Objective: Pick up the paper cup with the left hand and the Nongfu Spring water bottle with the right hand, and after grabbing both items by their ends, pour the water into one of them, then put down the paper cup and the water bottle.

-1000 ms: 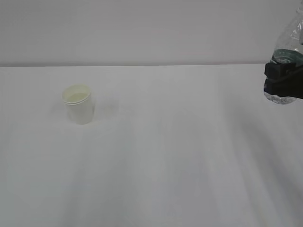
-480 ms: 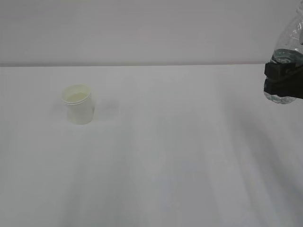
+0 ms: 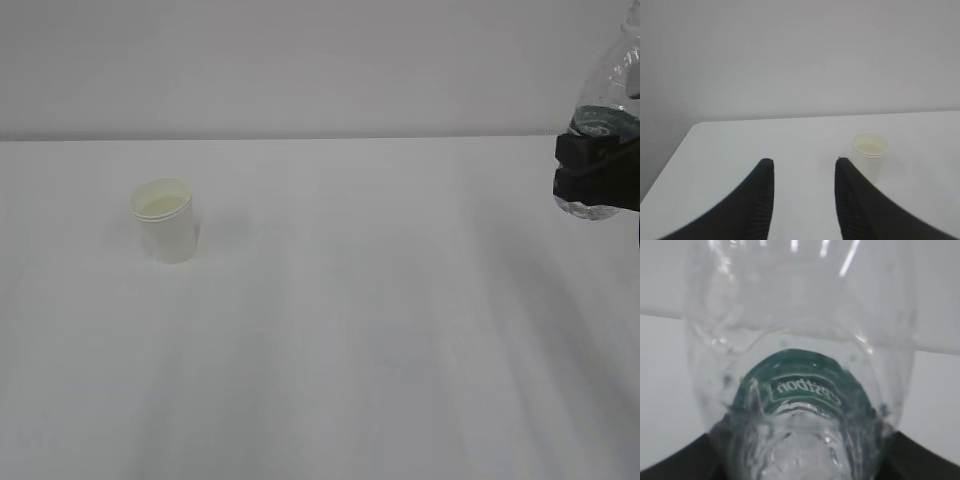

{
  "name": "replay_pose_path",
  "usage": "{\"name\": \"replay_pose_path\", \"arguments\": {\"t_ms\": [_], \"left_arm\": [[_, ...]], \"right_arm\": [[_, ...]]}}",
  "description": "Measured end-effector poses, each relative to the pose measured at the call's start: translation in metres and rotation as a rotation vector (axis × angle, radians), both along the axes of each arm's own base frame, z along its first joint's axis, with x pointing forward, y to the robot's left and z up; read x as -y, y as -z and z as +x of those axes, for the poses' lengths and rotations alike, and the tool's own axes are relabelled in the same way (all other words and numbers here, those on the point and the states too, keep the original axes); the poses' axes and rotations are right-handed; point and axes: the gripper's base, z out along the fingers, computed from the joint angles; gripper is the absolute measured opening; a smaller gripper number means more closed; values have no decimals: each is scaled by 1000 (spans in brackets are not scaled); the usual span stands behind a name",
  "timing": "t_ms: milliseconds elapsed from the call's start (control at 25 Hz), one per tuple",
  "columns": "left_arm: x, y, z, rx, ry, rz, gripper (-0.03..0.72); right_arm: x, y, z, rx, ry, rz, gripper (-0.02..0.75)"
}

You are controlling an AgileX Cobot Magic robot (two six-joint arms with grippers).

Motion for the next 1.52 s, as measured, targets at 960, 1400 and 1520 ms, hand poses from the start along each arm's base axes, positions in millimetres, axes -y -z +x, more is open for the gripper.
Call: {"name": "replay_pose_path", "arguments": {"t_ms": [960, 1400, 1520], "left_arm": [[1, -7, 0, 76, 12, -2, 391], [1, -7, 0, 76, 12, -2, 476], [1, -7, 0, 76, 12, -2, 483]], "right_arm": [[-2, 54, 27, -3, 18, -1, 403], [-3, 88, 37, -16, 34, 24, 403], [-3, 94, 38, -18, 38, 33, 403]]}}
